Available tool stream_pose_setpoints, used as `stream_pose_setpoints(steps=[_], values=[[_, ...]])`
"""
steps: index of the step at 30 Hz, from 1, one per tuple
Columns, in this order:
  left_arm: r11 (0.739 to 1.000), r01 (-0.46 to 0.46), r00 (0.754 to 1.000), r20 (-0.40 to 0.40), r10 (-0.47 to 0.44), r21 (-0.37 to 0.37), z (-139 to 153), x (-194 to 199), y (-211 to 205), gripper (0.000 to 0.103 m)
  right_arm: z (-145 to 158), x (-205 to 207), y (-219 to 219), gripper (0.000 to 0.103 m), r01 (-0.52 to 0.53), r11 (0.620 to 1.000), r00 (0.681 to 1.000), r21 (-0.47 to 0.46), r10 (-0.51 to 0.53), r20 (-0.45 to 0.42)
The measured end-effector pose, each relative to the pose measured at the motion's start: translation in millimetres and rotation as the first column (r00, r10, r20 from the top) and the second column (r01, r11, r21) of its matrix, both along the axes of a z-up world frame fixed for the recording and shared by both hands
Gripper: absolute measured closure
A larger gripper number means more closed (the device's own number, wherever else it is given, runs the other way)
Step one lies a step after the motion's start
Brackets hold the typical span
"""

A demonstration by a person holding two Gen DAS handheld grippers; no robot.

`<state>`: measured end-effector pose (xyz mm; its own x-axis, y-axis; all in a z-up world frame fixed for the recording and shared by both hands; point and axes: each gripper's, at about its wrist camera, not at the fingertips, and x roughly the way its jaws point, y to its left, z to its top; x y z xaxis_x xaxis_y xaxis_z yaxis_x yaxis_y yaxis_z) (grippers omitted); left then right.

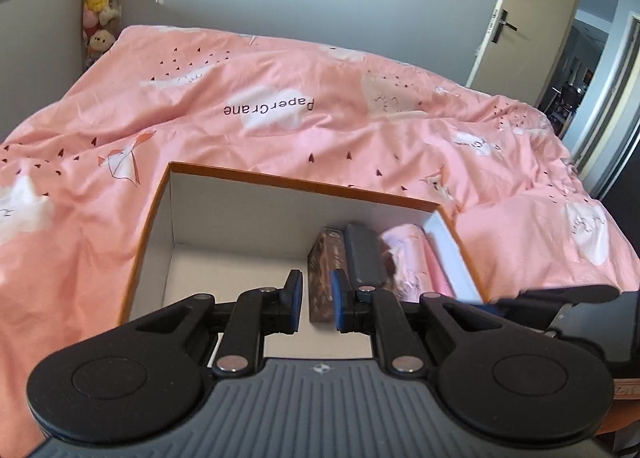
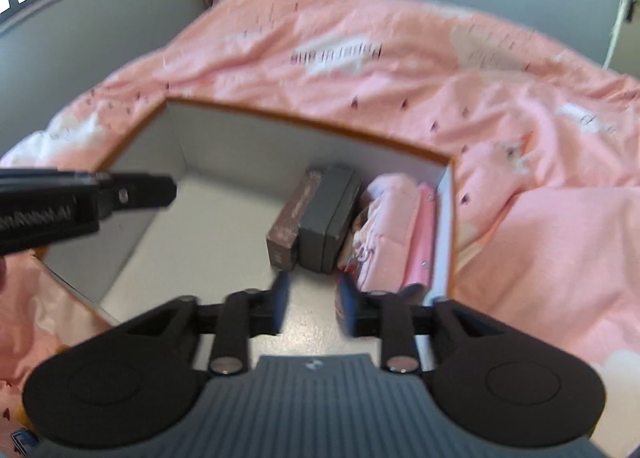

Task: Organize objects
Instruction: 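Lower both boxes beside the pink items and open both tools, then move both tools back toward the plush toys and gold box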

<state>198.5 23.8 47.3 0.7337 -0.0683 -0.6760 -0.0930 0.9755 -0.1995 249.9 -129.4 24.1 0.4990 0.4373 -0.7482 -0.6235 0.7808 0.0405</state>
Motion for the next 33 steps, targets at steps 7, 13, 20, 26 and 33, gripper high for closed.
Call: stream_pose_setpoints(steps=[7,13,20,26,33], values=[[0.993,0.115,0.993,0.001,-0.115,0.002,20.5,-40.3,-13.8,0.087,26.8,-62.1,-18.9,0.068,0.033,0.996,0.998,0.083,-0.037,0.049],[0.985,0.171,0.983,-0.07,-0.171,-0.007,20.5,-72.7,-14.6,0.084,21.2,-112.9,-32.8,0.068,0.084,0.989,0.994,0.125,-0.091,0.056],[0.984,0.177,0.976,-0.132,-0.175,0.009,-1.4,-119.2,-11.5,0.084,3.8,-161.9,-38.2,0.068,0.106,0.99,0.993,0.089,-0.111,0.046],[0.985,0.174,0.974,-0.152,-0.169,0.019,-9.9,-150.6,-2.7,0.083,-13.3,-186.1,-42.3,0.068,0.129,0.99,0.991,0.063,-0.125,-0.057],[0.989,0.144,0.953,-0.267,-0.143,-0.015,-28.4,-171.9,8.8,0.083,-31.6,-204.2,-39.2,0.068,0.122,0.993,0.983,-0.006,-0.122,-0.136]])
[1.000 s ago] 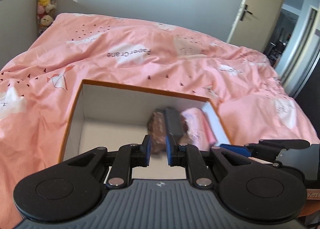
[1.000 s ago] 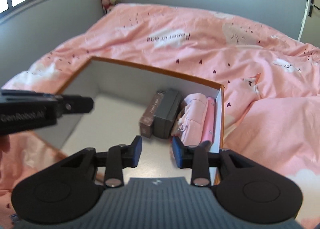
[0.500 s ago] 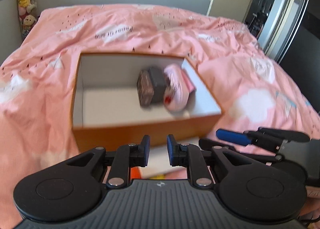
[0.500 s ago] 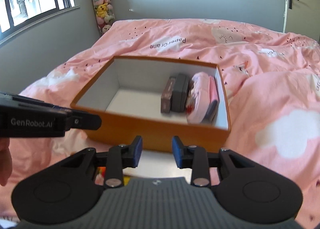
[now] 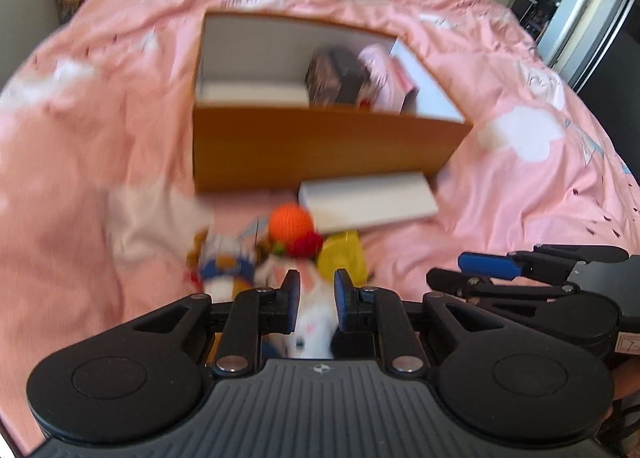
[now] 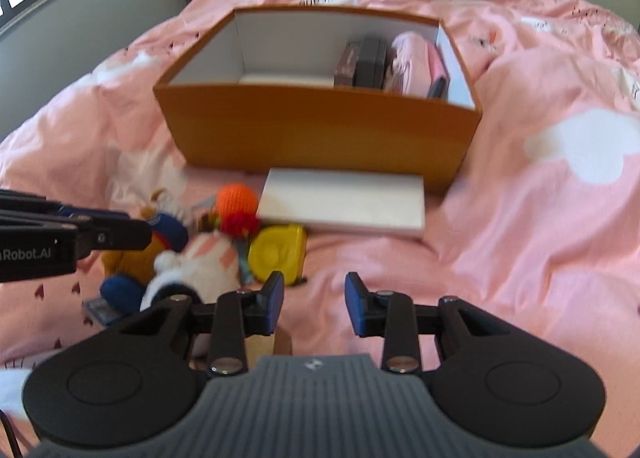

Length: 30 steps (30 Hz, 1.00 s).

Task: Organize objects
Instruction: 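Move both tools back toward the plush toys and gold box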

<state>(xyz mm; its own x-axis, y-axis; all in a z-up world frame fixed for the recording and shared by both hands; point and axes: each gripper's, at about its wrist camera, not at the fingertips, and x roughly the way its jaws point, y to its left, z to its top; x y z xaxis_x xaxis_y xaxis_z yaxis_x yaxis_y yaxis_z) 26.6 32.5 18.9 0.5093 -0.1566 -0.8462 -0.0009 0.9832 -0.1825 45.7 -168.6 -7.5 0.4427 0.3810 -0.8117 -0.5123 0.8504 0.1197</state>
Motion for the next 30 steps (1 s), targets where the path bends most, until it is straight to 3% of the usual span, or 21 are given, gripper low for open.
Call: stream_pose_setpoints(steps=[9,16,23,30], values=[[0.993,0.021,0.994,-0.103,-0.033,-0.117,-16.9,-18.2,6.4,0.084,-11.7,-6.7,0.6,0.068,-0.011,1.0,0.996,-0.007,0.01,-0.091],[0.995,0.039,0.992,-0.12,-0.049,-0.09,-16.5,-21.0,4.5,0.084,-15.7,-10.9,8.3,0.066,-0.075,0.997,0.988,0.004,0.075,-0.136],[0.997,0.029,0.991,-0.127,-0.038,-0.071,-15.2,-23.0,8.9,0.083,-23.2,-12.6,20.4,0.049,-0.144,0.99,0.974,-0.005,0.141,-0.176],[0.997,0.051,0.991,-0.121,-0.058,-0.058,-16.6,-21.8,3.7,0.083,-41.3,-12.0,29.4,0.052,-0.174,0.984,0.957,-0.021,0.164,-0.241]])
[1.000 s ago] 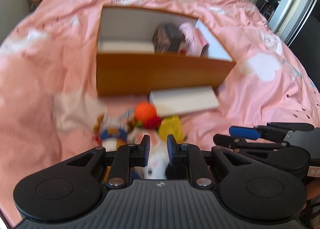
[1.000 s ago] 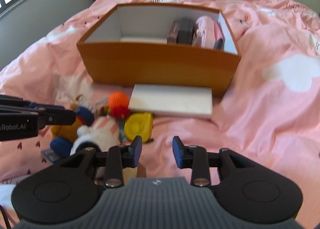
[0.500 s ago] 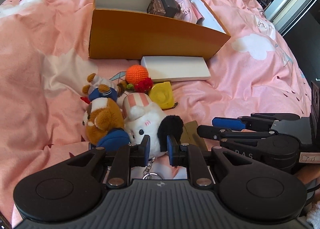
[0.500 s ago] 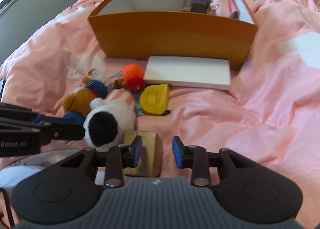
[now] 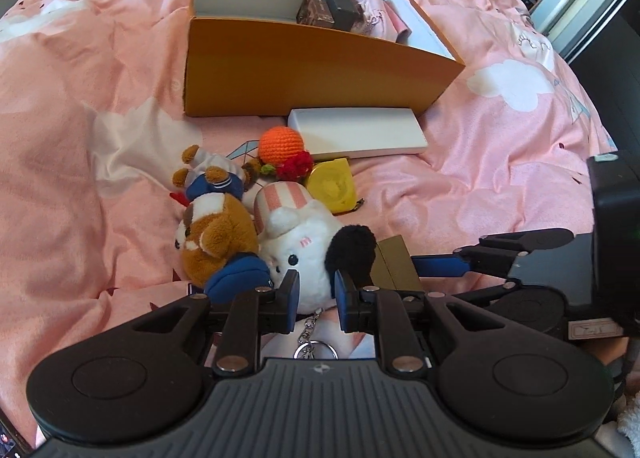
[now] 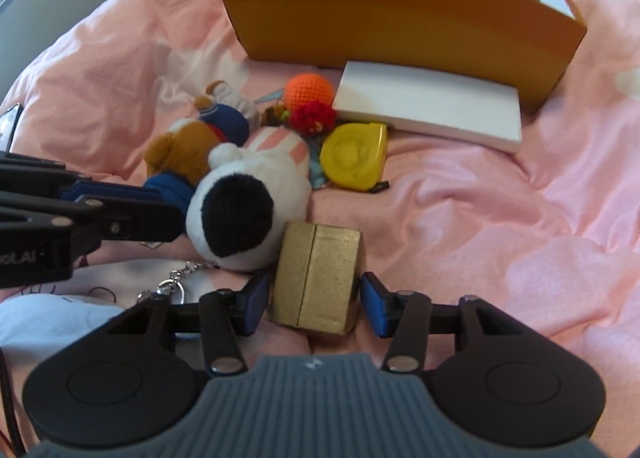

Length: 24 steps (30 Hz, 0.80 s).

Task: Organize objects
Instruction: 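Move both tools back toward the plush toys and gold box, then grasp the gold box with the right tool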

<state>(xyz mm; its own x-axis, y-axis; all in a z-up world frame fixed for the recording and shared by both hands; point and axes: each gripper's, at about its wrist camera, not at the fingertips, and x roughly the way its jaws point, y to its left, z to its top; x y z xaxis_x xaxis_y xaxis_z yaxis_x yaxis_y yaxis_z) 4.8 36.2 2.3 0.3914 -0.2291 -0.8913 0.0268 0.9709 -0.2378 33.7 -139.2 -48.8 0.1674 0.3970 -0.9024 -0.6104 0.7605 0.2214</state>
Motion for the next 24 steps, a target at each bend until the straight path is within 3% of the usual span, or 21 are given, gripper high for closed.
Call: stream_pose_setpoints(steps=[13,18,24], values=[[1.0,0.02,0.999,0.033,-0.02,-0.022,3.1,15.0,-6.6,0.083,25.4,2.8,-16.6,0.054,0.038,0.999,0.996,0.036,-0.04,0.079],[0.998,0.056,0.997,0.059,-0.057,0.021,3.8,40.9,-23.3,0.083,43.4,24.4,-34.2,0.054,0.107,0.993,0.976,0.052,-0.115,0.186],[0.998,0.043,0.998,0.048,-0.046,0.053,-20.4,84.0,-35.7,0.08,48.6,61.7,-39.8,0.054,0.16,0.985,0.956,0.068,-0.172,0.236]])
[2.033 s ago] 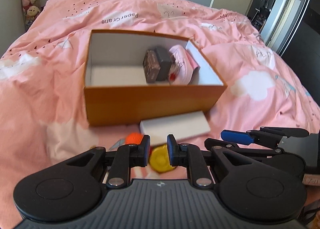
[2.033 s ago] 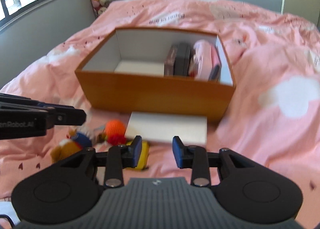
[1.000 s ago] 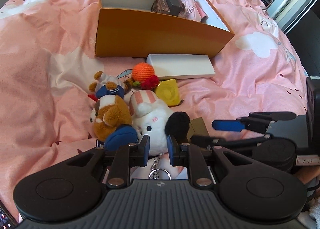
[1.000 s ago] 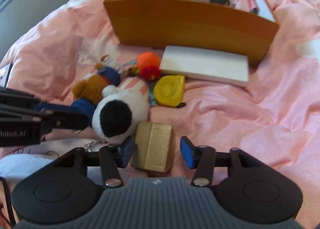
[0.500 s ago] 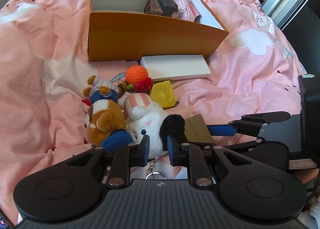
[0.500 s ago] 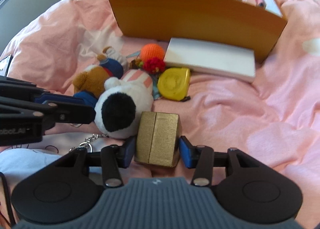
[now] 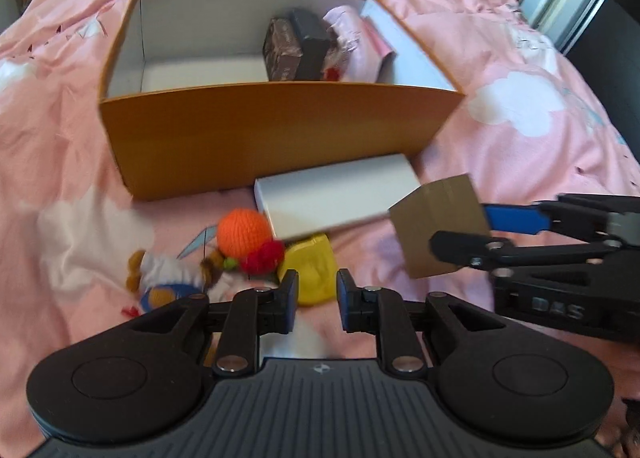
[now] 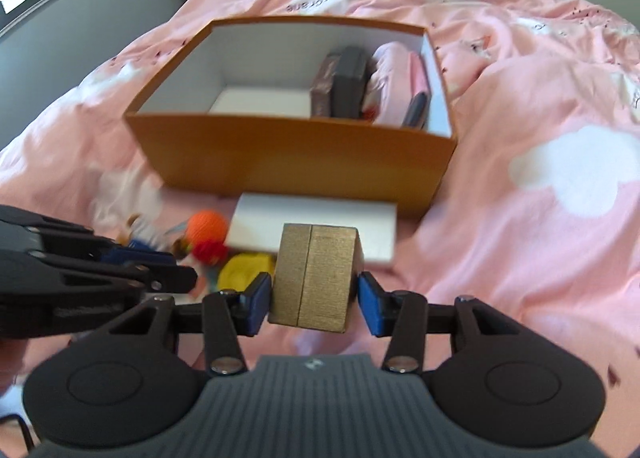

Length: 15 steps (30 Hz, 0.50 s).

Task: Organize objects
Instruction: 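Grasp the gold box with the right tool, then grasp the yellow tape measure with the left tool while the right tool holds the gold box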

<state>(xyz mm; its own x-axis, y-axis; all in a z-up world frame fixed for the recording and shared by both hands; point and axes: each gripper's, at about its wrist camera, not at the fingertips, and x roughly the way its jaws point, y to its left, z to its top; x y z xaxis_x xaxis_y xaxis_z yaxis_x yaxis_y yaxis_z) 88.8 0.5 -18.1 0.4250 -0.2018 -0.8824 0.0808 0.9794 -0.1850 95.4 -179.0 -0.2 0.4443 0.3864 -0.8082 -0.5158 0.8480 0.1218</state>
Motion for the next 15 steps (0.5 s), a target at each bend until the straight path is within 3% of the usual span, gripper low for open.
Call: stream_pose_setpoints(steps=[8,15], values=[[0.998,-0.054,0.991,-0.122,0.05,-0.028,-43.9,30.5,11.2,0.08,-28.6,17.4,3.9,0.054,0.01,1.0,0.998,0.019,-0.009,-0.064],[0.997,-0.069,0.982,-0.178,0.064,-0.022,-61.7,43.8,9.4,0.08,-35.5,16.3,8.0,0.053,-0.025,1.0,0.998,0.0,0.025,-0.055]])
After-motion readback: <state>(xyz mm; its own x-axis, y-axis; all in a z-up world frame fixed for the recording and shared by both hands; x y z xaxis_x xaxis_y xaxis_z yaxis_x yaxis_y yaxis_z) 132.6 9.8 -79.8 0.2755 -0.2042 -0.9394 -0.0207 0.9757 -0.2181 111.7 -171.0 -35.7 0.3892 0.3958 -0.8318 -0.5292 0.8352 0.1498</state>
